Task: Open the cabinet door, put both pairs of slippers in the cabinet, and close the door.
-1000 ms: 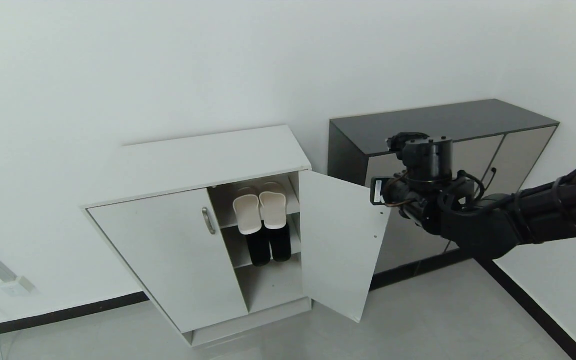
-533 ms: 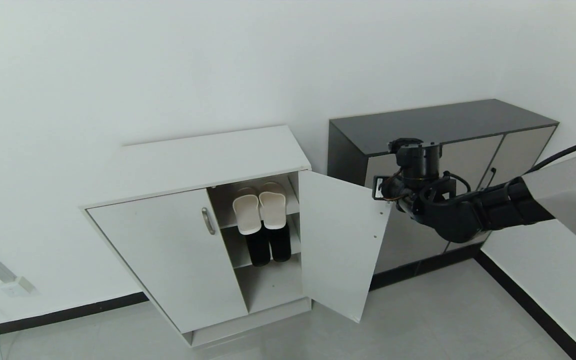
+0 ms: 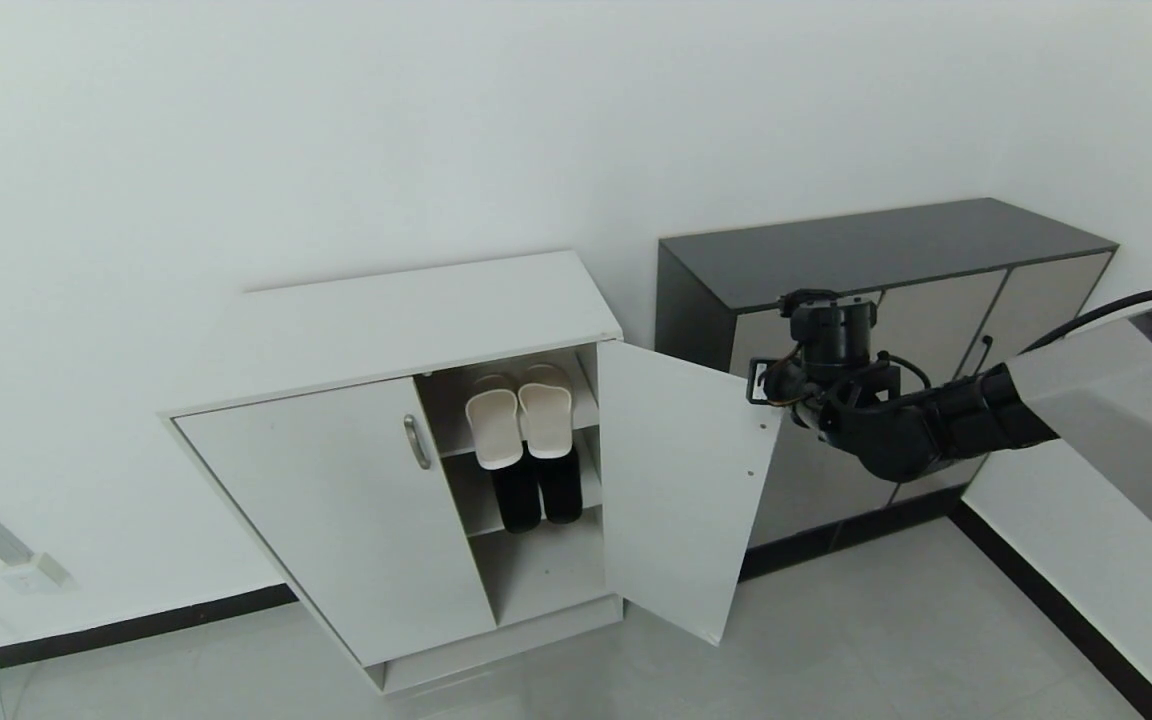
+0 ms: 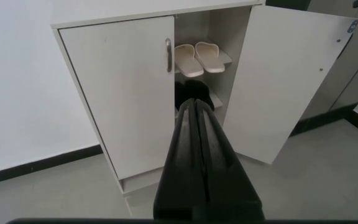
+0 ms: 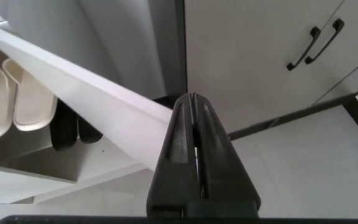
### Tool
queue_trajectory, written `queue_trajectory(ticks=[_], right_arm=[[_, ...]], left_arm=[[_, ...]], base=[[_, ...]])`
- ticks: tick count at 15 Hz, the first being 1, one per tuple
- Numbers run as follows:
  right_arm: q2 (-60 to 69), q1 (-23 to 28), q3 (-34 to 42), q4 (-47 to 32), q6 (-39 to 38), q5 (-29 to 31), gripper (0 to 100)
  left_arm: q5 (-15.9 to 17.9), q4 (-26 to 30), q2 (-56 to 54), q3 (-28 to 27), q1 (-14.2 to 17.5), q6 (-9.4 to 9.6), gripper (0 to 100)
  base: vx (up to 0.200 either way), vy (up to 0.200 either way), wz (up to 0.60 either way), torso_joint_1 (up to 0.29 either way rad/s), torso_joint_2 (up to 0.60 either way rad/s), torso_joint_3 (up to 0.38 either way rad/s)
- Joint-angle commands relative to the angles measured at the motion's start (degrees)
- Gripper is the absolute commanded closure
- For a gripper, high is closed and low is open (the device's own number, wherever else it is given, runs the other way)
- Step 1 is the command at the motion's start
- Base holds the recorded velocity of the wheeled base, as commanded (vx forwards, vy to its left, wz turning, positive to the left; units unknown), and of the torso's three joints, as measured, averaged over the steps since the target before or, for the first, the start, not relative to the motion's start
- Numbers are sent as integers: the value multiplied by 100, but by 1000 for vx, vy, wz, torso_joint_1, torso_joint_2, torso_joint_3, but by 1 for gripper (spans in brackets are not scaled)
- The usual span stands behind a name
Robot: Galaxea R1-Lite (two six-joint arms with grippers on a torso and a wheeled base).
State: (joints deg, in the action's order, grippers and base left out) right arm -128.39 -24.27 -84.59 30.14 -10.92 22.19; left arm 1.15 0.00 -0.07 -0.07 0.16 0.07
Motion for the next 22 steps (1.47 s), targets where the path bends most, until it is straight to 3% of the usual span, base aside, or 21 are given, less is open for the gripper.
queue_trajectory(ticks=[1,13,22], right_arm=[[-98,10,-31,1,2,5,100],[-257,98,-163,-183,2,-39,100],[543,-816,839,-245,-6,-21,100]], left_arm=[[0,0,7,-1,2,1,100],[0,0,7,-1,2,1,100],[0,0,7,-1,2,1,100]], base=[[0,0,0,0,0,0],[0,0,0,0,0,0],[0,0,0,0,0,0]])
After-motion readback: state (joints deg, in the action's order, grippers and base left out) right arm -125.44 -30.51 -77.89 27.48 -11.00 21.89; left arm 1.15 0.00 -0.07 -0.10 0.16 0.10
